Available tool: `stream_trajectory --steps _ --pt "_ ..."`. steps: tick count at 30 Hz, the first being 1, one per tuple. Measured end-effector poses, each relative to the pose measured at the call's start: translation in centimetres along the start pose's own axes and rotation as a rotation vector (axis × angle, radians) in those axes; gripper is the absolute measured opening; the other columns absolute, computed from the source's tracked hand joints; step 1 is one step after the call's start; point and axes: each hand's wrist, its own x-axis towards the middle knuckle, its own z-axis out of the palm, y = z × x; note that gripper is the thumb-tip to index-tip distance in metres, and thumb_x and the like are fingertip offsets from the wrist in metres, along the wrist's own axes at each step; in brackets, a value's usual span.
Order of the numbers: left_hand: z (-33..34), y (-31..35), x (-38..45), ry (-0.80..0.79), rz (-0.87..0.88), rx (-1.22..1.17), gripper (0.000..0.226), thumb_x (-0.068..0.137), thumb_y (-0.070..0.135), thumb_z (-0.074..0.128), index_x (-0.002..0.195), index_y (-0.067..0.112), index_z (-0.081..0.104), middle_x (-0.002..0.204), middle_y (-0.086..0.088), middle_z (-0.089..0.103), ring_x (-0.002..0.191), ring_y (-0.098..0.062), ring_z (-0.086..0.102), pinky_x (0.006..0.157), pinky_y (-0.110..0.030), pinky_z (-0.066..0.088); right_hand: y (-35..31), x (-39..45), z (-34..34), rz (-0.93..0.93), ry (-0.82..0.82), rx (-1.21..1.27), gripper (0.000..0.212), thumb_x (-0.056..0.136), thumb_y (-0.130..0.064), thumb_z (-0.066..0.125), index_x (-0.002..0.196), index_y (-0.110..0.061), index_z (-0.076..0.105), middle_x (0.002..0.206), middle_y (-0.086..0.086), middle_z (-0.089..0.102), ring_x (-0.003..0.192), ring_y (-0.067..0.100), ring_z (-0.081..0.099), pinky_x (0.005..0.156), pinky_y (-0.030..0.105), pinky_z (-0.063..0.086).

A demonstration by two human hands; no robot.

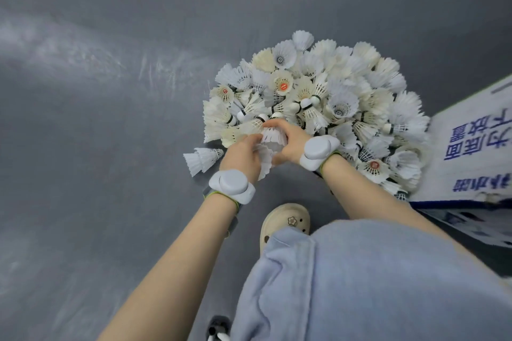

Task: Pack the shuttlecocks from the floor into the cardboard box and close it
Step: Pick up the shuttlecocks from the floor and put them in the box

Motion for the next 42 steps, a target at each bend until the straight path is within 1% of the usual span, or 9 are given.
stream_trajectory --steps 4,9,19,23,29,33,36,40,42 --pt "-2.9 5.4 -1.2 0.058 0.118 -0.001 0.045 0.089 0.004 0.042 0.132 0.015 0.052 0.129 -0.010 0.057 0.117 -0.028 0.055 0.097 -0.034 0.045 -4.0 -4.0 -4.5 -0.074 0.097 -0.094 0.077 0.069 0.003 0.072 0.136 -0.022 0.042 0.121 -0.002 0.050 0.112 0.018 0.049 0.075 0.017 0.045" --pt "-7.7 13.2 -3.4 0.160 0.291 -0.032 0.044 0.089 0.005 0.042 0.131 0.013 0.052 0.131 -0.009 0.057 0.117 -0.026 0.056 0.097 -0.030 0.042 -9.9 -11.2 -10.3 -0.178 0.260 -0.177 0.076 0.071 0.003 0.070 0.136 -0.023 0.041 0.124 0.011 0.055 0.098 0.022 0.055 0.070 0.019 0.050" --pt "-10.6 26.2 -10.1 0.373 0.633 -0.213 0.039 0.086 0.003 0.046 0.121 0.014 0.061 0.122 -0.002 0.064 0.107 -0.018 0.061 0.079 -0.007 0.034 -14.4 -25.1 -16.7 -0.267 0.694 -0.191 0.066 0.076 -0.022 0.070 0.135 -0.034 0.042 0.119 0.015 0.043 0.115 0.033 0.050 0.098 0.032 0.042" --pt "-8.1 31.6 -11.8 0.302 0.728 -0.250 0.038 0.086 0.004 0.047 0.120 0.013 0.061 0.120 -0.003 0.064 0.102 -0.012 0.058 0.076 -0.005 0.033 -11.9 -29.9 -19.5 -0.268 0.846 -0.096 0.063 0.075 -0.020 0.070 0.130 -0.035 0.046 0.111 0.005 0.038 0.117 0.031 0.047 0.103 0.035 0.040" --pt "-3.9 38.4 -12.3 0.233 0.798 -0.209 0.038 0.087 0.006 0.045 0.121 0.014 0.060 0.123 -0.005 0.062 0.111 -0.024 0.059 0.090 -0.031 0.048 -7.8 -33.6 -23.1 -0.251 1.049 -0.035 0.053 0.082 -0.019 0.068 0.129 -0.032 0.047 0.117 0.007 0.041 0.110 0.026 0.051 0.086 0.024 0.039" --pt "1.3 42.5 -13.2 0.142 0.853 -0.197 0.037 0.085 0.007 0.044 0.118 0.014 0.061 0.116 -0.007 0.065 0.104 -0.025 0.061 0.083 -0.025 0.043 -4.3 -36.3 -26.5 -0.092 1.155 -0.054 0.052 0.083 -0.015 0.066 0.130 -0.028 0.048 0.127 0.011 0.038 0.121 0.031 0.045 0.104 0.032 0.038" --pt "3.6 43.6 -13.5 0.115 0.978 -0.092 0.031 0.078 0.011 0.043 0.102 0.010 0.063 0.098 -0.009 0.068 0.095 -0.029 0.060 0.084 -0.035 0.047 -2.2 -37.4 -28.1 0.051 1.180 -0.063 0.047 0.087 -0.008 0.051 0.130 -0.027 0.048 0.134 0.010 0.035 0.124 0.032 0.042 0.098 0.022 0.031" --pt "6.0 43.6 -12.5 -0.212 0.902 -0.019 0.059 0.088 0.009 0.054 0.142 0.012 0.032 0.141 -0.010 0.045 0.131 -0.024 0.041 0.105 -0.028 0.033 0.4 -37.4 -29.3 0.319 1.186 -0.067 0.048 0.091 -0.006 0.037 0.134 -0.026 0.044 0.143 0.010 0.029 0.127 0.034 0.040 0.099 0.033 0.035" --pt "6.5 43.7 -12.0 -0.271 0.814 0.016 0.069 0.090 0.012 0.056 0.148 0.014 0.018 0.146 -0.011 0.039 0.134 -0.024 0.038 0.106 -0.032 0.033 1.1 -37.2 -29.5 0.391 1.168 -0.069 0.052 0.090 -0.006 0.039 0.137 -0.027 0.042 0.146 0.010 0.026 0.129 0.036 0.038 0.100 0.034 0.036"
